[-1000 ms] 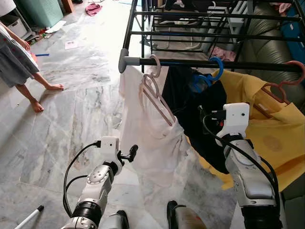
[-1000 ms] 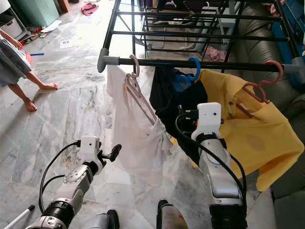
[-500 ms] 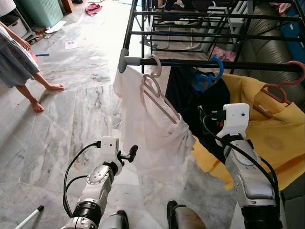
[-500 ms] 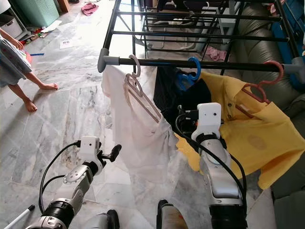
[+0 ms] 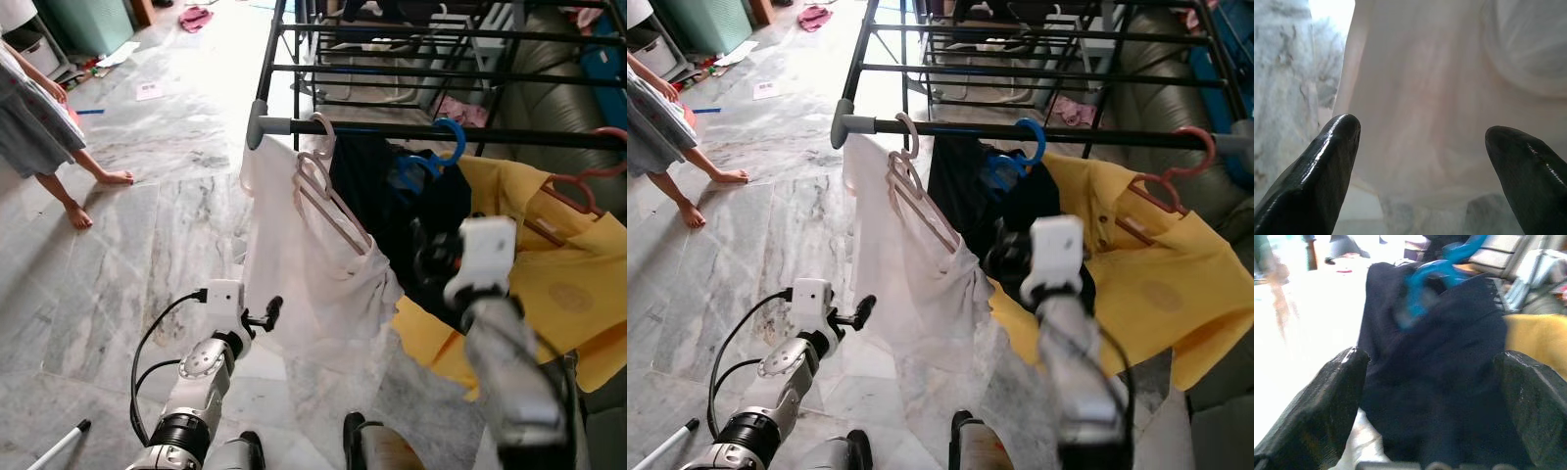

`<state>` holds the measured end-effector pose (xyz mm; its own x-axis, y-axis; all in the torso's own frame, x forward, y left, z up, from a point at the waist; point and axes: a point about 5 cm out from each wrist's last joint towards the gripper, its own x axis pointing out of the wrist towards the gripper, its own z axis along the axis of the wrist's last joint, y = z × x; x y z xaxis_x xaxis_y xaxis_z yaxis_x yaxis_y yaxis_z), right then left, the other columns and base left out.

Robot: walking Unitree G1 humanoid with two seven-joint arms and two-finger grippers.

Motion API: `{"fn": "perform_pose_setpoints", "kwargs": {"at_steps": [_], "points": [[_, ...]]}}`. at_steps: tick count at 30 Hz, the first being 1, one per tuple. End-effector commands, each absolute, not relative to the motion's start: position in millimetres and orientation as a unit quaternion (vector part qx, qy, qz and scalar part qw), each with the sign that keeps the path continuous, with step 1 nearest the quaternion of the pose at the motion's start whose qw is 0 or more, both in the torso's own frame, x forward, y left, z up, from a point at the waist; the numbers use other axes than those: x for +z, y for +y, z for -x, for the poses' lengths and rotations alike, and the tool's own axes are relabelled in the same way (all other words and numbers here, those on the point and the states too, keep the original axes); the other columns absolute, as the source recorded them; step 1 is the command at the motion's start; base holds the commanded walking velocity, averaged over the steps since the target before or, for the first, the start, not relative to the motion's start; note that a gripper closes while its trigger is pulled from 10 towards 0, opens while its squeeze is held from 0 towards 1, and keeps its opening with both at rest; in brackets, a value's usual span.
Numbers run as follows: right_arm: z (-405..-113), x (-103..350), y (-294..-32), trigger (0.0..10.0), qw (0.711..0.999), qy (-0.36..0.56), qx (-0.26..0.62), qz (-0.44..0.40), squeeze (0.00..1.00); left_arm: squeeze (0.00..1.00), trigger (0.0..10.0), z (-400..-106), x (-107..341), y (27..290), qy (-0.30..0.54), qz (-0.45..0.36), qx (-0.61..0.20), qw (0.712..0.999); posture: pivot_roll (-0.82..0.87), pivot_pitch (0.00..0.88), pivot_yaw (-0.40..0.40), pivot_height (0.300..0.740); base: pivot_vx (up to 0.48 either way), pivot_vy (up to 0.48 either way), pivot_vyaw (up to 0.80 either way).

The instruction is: Hang hanger

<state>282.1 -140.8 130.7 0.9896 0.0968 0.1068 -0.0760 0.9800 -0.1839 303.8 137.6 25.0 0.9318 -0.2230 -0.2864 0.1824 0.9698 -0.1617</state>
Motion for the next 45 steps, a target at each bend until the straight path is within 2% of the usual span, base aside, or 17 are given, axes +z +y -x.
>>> {"fn": "perform_pose_setpoints", "kwargs": {"at_steps": [1, 7, 8, 9, 10, 12, 13, 19, 45], "points": [[-283, 141, -143, 10.0, 0.991, -0.085, 0.038, 0.098, 0.94, 0.00, 10.0, -300, 20, 140, 0.161, 0.062, -0.095, 0.980, -0.21, 0.193, 0.029, 0.740, 0.000, 0.000, 0.00], [-282, 141, -143, 10.0, 0.990, -0.091, 0.034, 0.100, 0.92, 0.00, 10.0, -301, 19, 141, 0.167, 0.060, -0.084, 0.980, -0.21, 0.194, 0.029, 0.740, 0.000, 0.000, 0.00], [-281, 141, -142, 10.0, 0.990, -0.093, 0.034, 0.101, 0.83, 0.00, 10.0, -301, 19, 142, 0.168, 0.058, -0.083, 0.981, -0.21, 0.194, 0.028, 0.740, 0.000, 0.000, 0.00], [-281, 140, -142, 10.0, 0.990, -0.094, 0.034, 0.102, 0.67, 0.00, 10.0, -301, 18, 142, 0.169, 0.057, -0.081, 0.981, -0.21, 0.194, 0.028, 0.740, 0.000, 0.000, 0.00], [-280, 139, -141, 10.0, 0.990, -0.093, 0.035, 0.105, 0.45, 0.00, 10.0, -300, 18, 142, 0.170, 0.056, -0.079, 0.981, -0.21, 0.194, 0.028, 0.740, 0.000, 0.000, 0.00], [-280, 137, -141, 10.0, 0.989, -0.091, 0.036, 0.107, 0.45, 0.00, 10.0, -300, 18, 142, 0.170, 0.056, -0.078, 0.981, -0.21, 0.193, 0.028, 0.740, 0.000, 0.000, 0.00], [-280, 136, -141, 10.0, 0.990, -0.089, 0.036, 0.107, 0.00, 0.00, 10.0, -300, 17, 142, 0.172, 0.055, -0.076, 0.981, -0.21, 0.195, 0.028, 0.740, 0.000, 0.000, 0.00], [-279, 133, -141, 10.0, 0.990, -0.083, 0.037, 0.104, 0.00, 0.00, 10.0, -299, 15, 142, 0.178, 0.049, -0.067, 0.980, -0.21, 0.193, 0.024, 0.740, -0.048, 0.000, 0.00], [-280, 128, -143, 10.0, 0.992, -0.073, 0.032, 0.096, 0.00, 0.00, 10.0, -299, 13, 144, 0.187, 0.044, -0.063, 0.979, -0.21, 0.196, 0.028, 0.740, -0.354, 0.000, 0.00]]}}
